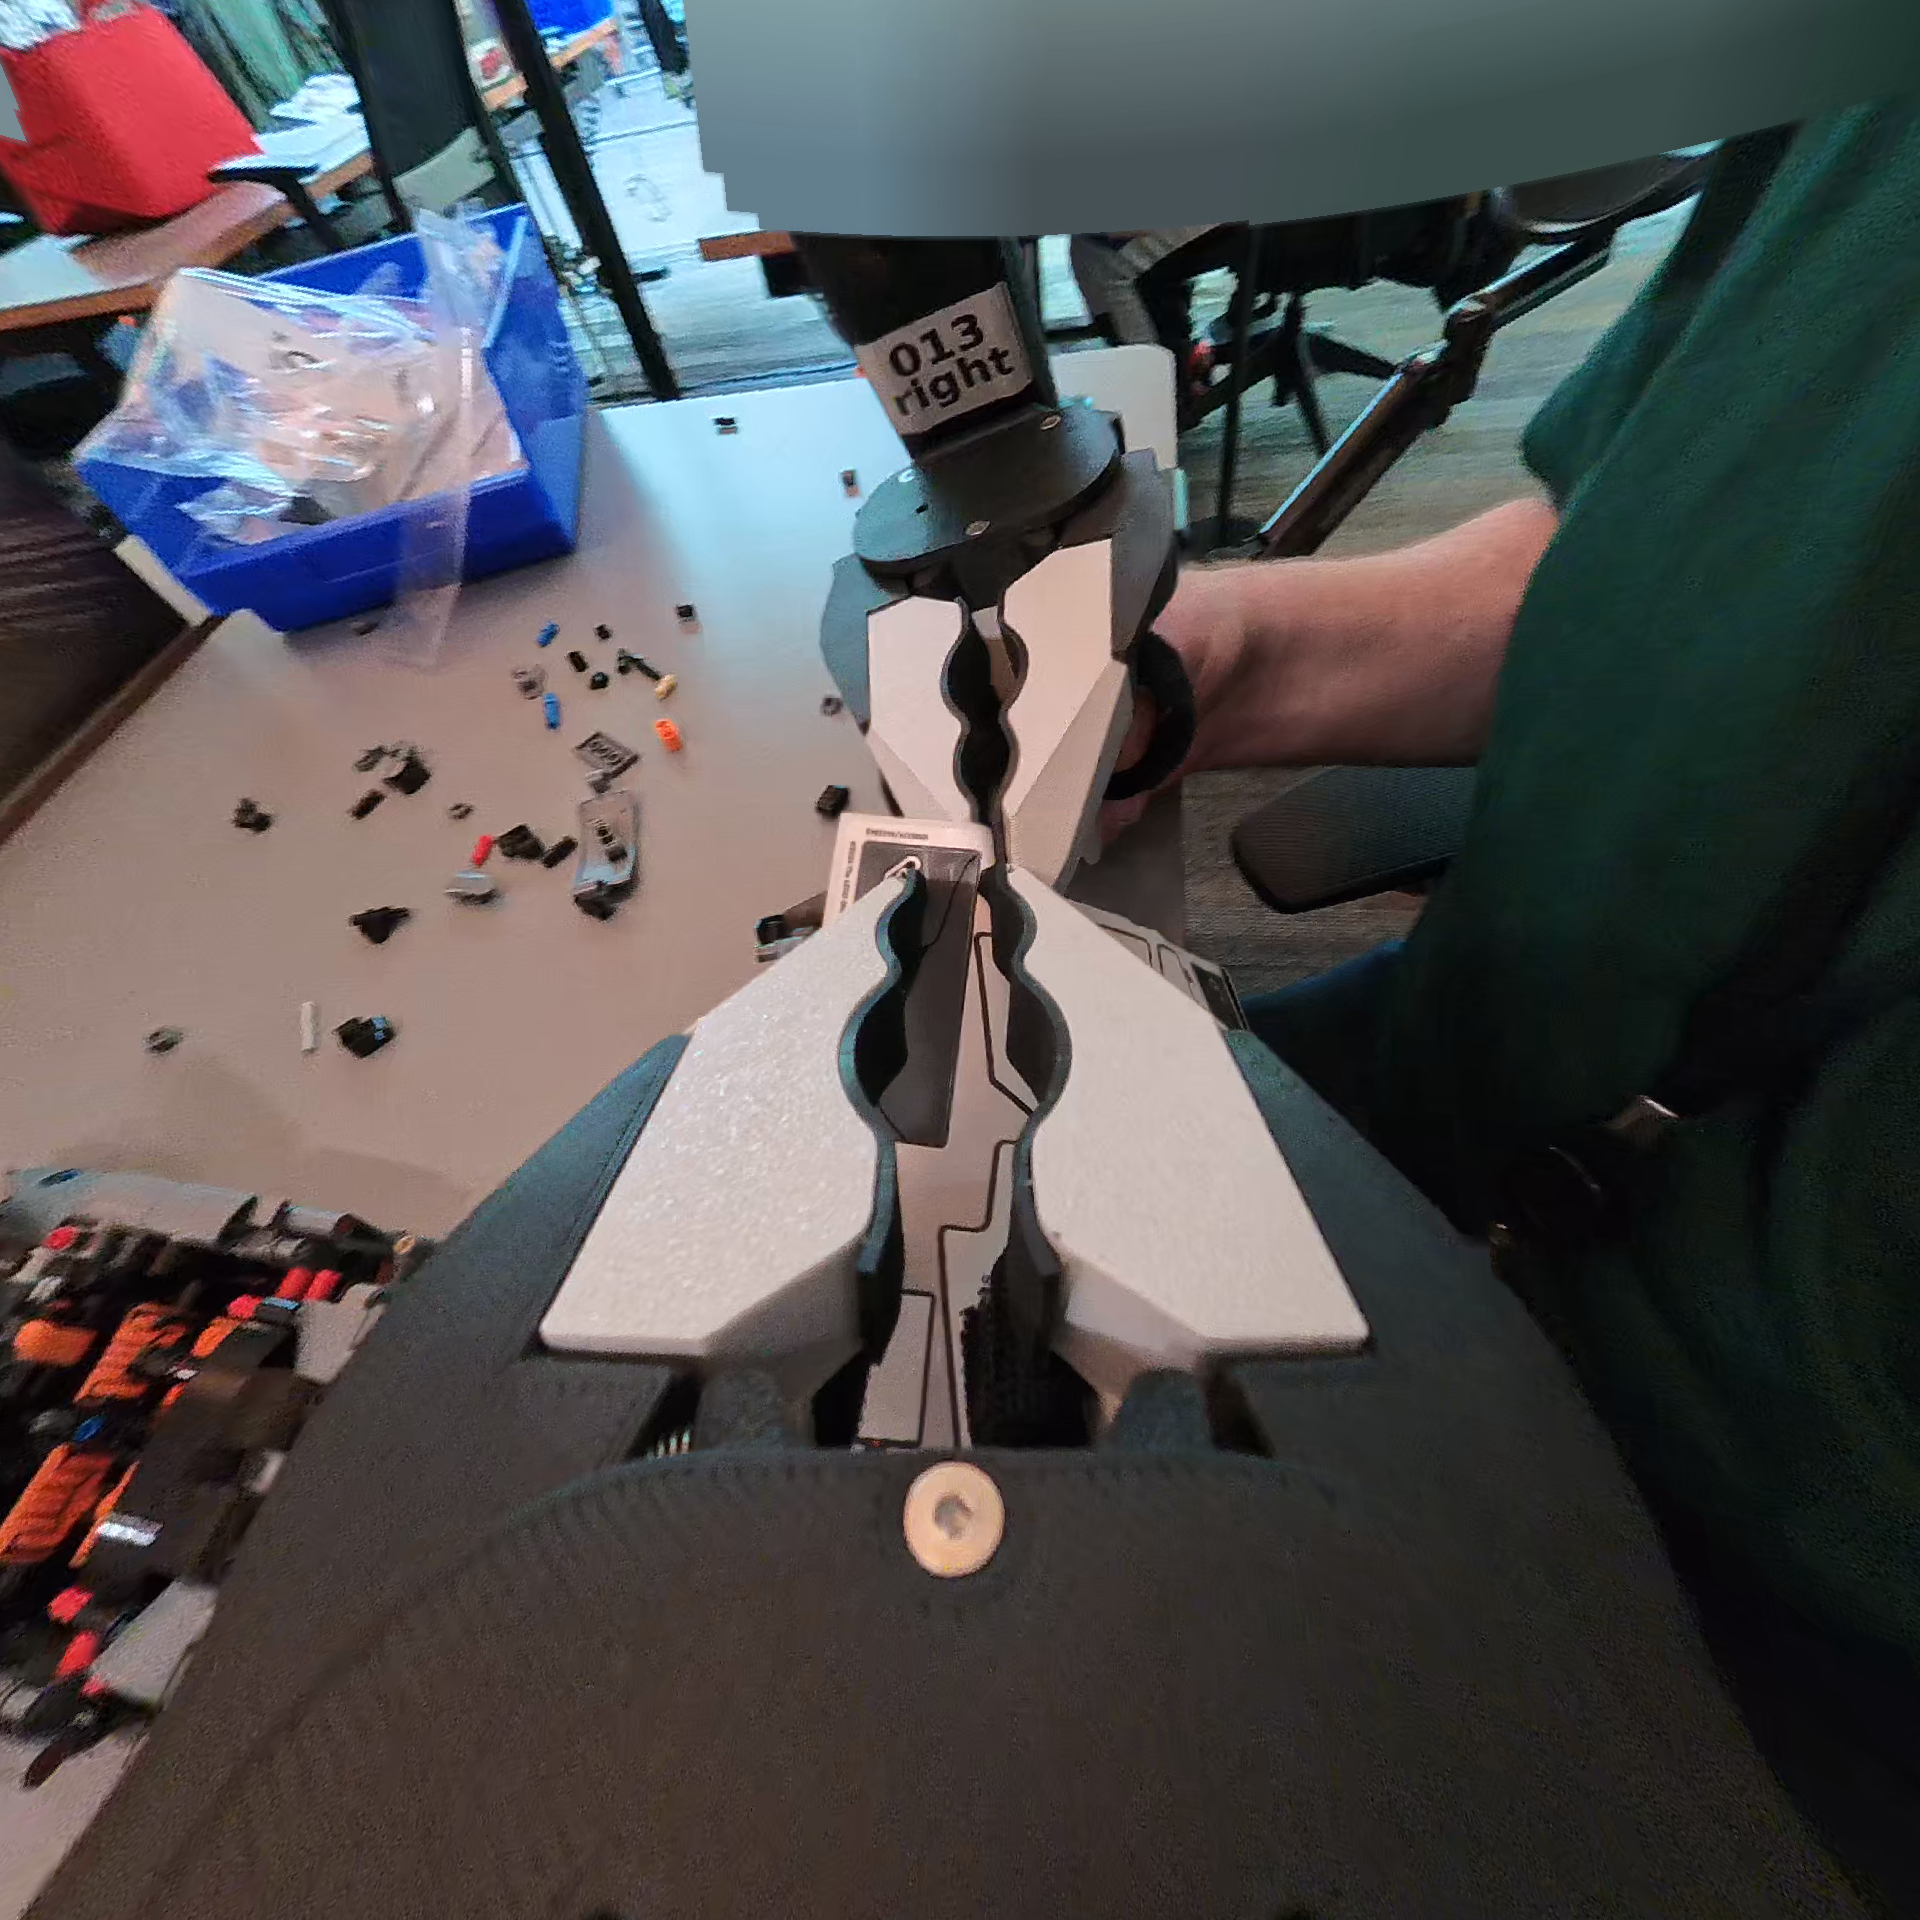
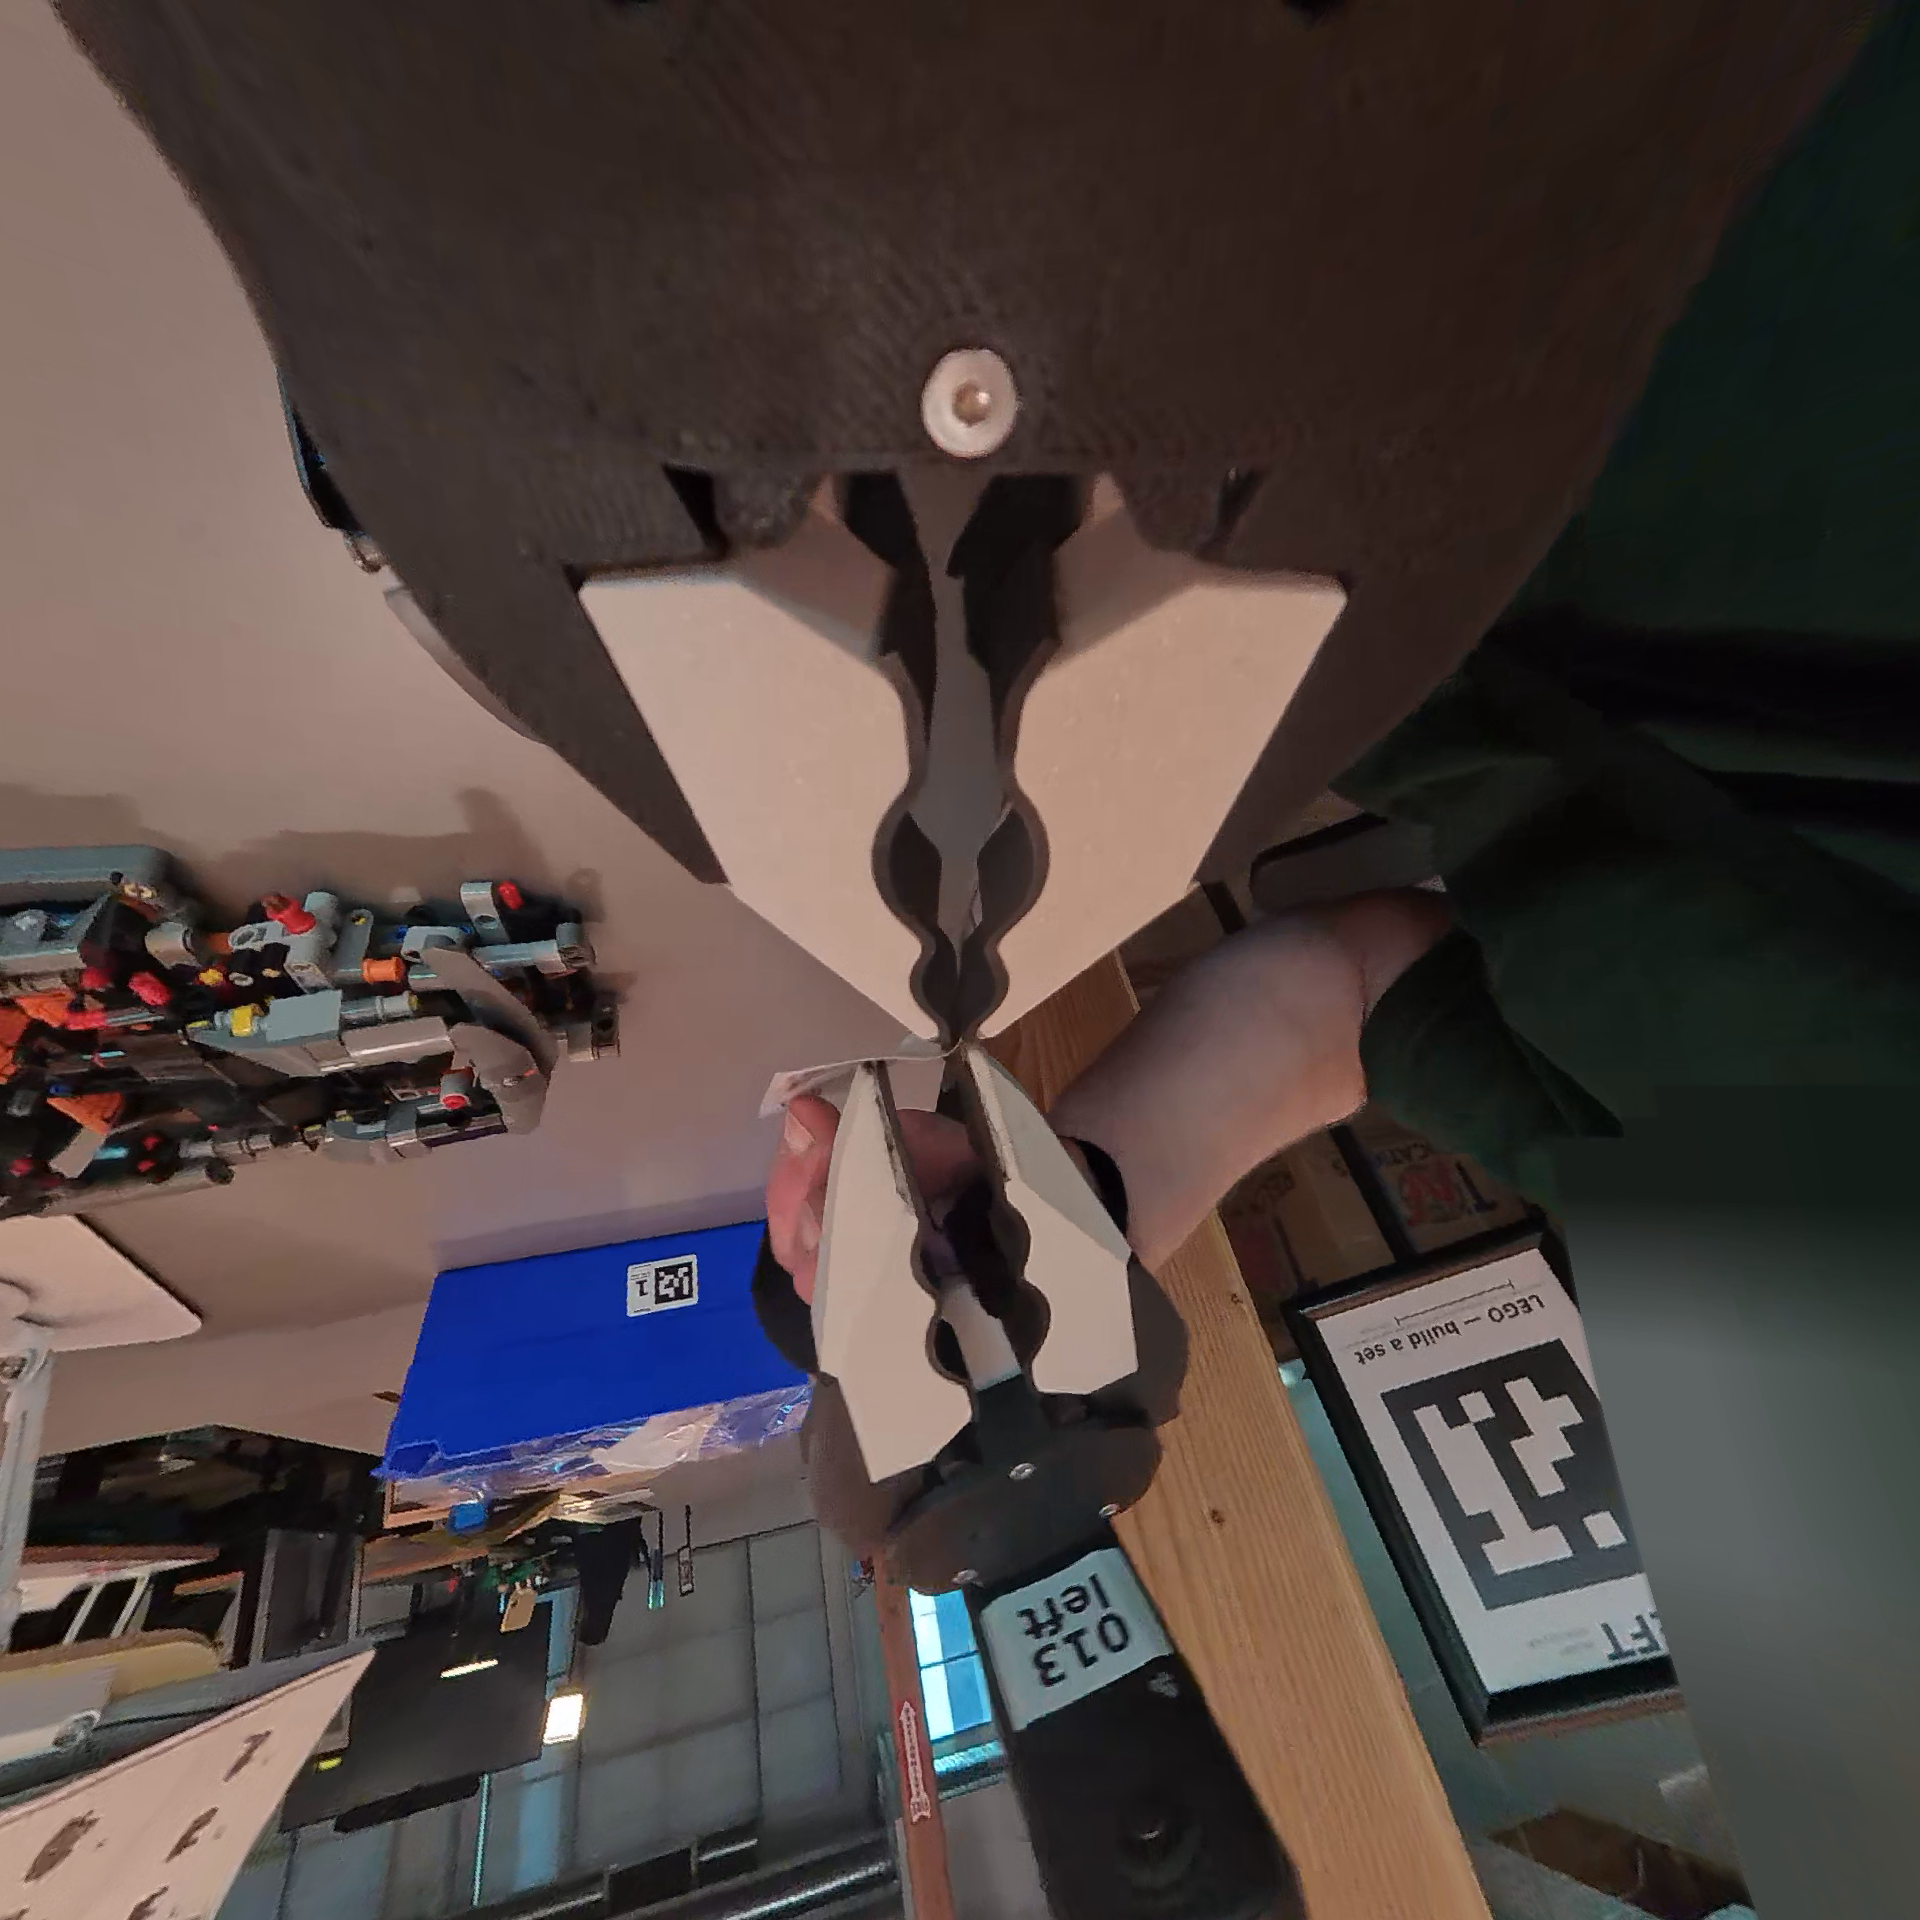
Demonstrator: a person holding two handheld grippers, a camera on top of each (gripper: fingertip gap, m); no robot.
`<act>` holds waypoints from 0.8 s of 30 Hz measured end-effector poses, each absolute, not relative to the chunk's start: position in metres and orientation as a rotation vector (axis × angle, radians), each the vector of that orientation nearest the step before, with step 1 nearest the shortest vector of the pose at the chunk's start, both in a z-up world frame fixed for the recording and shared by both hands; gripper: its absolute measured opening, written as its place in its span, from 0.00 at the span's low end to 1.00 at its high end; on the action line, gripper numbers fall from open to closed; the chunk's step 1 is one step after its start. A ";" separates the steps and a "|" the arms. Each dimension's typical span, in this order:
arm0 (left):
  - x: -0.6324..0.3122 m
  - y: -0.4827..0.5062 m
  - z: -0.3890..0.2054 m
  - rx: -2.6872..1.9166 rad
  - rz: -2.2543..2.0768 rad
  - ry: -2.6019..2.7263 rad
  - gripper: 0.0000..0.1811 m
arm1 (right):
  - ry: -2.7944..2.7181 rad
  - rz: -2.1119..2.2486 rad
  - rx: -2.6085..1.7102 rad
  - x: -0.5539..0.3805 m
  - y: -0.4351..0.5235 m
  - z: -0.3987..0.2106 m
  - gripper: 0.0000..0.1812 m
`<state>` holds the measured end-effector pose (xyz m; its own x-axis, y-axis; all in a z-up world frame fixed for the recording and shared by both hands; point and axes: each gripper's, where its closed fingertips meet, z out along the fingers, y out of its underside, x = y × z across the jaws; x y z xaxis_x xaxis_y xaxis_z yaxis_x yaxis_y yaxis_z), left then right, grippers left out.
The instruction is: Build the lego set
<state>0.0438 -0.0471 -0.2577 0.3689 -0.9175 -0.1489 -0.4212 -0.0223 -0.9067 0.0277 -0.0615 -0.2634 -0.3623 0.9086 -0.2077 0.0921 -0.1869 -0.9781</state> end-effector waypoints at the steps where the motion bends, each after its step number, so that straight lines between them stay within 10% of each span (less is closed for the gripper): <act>1: 0.045 -0.049 -0.257 -1.618 -0.646 1.230 0.06 | -1.438 1.614 -1.184 0.028 -0.064 -0.263 0.00; 24: 0.058 -0.076 -0.252 -1.519 -1.174 1.192 0.10 | -1.534 1.585 -0.990 0.037 -0.090 -0.255 0.00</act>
<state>0.0580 -0.0760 -0.2519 0.1031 -0.9810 0.1644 -0.1789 -0.1808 -0.9671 0.0373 -0.0904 -0.2547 -0.4555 0.8888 -0.0495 0.0203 -0.0452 -0.9988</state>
